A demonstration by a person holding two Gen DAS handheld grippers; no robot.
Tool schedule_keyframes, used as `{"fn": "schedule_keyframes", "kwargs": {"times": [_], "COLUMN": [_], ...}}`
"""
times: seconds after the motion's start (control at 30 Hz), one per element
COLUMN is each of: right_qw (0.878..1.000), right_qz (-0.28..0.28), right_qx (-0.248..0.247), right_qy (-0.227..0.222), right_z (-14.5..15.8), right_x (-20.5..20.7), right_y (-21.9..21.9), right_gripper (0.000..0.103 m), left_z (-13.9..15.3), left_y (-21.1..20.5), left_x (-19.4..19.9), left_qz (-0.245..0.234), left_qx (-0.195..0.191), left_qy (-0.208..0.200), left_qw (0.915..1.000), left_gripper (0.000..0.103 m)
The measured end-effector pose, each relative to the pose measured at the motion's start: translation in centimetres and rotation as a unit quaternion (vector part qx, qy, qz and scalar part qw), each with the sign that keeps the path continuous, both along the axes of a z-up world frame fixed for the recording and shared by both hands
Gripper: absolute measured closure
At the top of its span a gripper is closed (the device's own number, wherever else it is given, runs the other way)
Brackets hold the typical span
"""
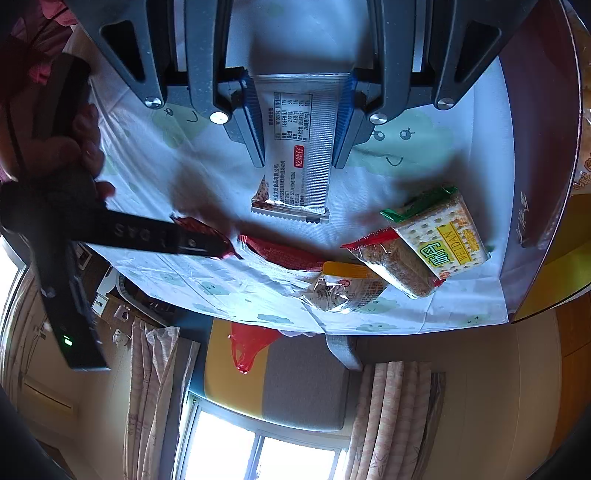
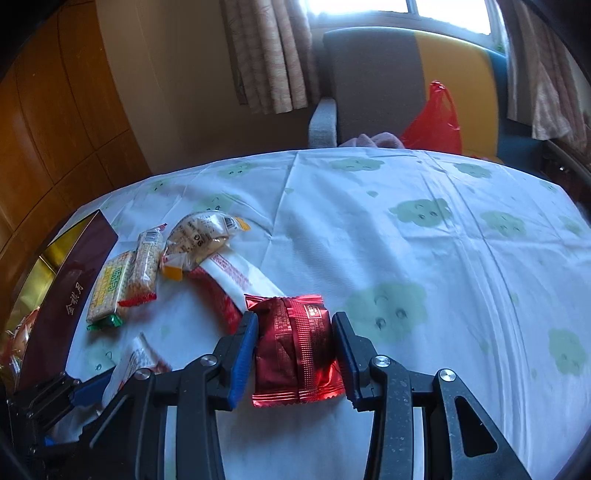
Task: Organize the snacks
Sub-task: 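Grasp the red foil pack with the right tool while the left tool holds the white bar, then carry the white bar and the red foil pack over the gold tin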
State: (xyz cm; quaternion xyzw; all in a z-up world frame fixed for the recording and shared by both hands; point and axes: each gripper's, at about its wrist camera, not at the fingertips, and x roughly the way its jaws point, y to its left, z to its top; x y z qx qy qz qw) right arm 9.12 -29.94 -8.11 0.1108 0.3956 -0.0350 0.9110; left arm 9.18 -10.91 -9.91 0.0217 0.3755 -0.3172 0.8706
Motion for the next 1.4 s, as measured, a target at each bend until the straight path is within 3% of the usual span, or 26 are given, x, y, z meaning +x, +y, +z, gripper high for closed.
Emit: {"fn": "schedule_keyframes", "kwargs": {"times": [0.3, 0.43, 0.6, 1.1, 1.4], "right_qw": [0.999, 0.999, 0.999, 0.999, 0.998], "right_qz": [-0.028, -0.029, -0.030, -0.036, -0.039], "right_qx": [-0.030, -0.030, -0.012, -0.029, -0.035], "right_qy": [-0.020, -0.015, -0.015, -0.020, -0.023], "right_z": [-0.2, -0.6, -1.0, -1.0, -0.9], "right_x": [-3.9, -3.7, -3.6, -3.9, -4.0], "right_y": [2.4, 2.4, 2.0, 2.5, 2.6], "right_gripper": [0.061, 0.061, 0.060, 0.060, 0.060], "left_z": [0.2, 0.7, 0.7, 0.5, 2.1], "left_y": [-0.4, -2.1, -3.7, -2.4, -2.0], "left_x": [0.0, 0.2, 0.5, -0.7, -2.6], "left_qz": [0.002, 0.006, -0.006, 0.015, 0.023], "left_qx": [0.014, 0.057, 0.081, 0.072, 0.057], "left_qy": [-0.001, -0.008, -0.014, -0.030, -0.041], "left_qw": [0.9999, 0.9983, 0.9966, 0.9968, 0.9973], "left_gripper": [0.066, 0.066, 0.066, 0.068, 0.068]}}
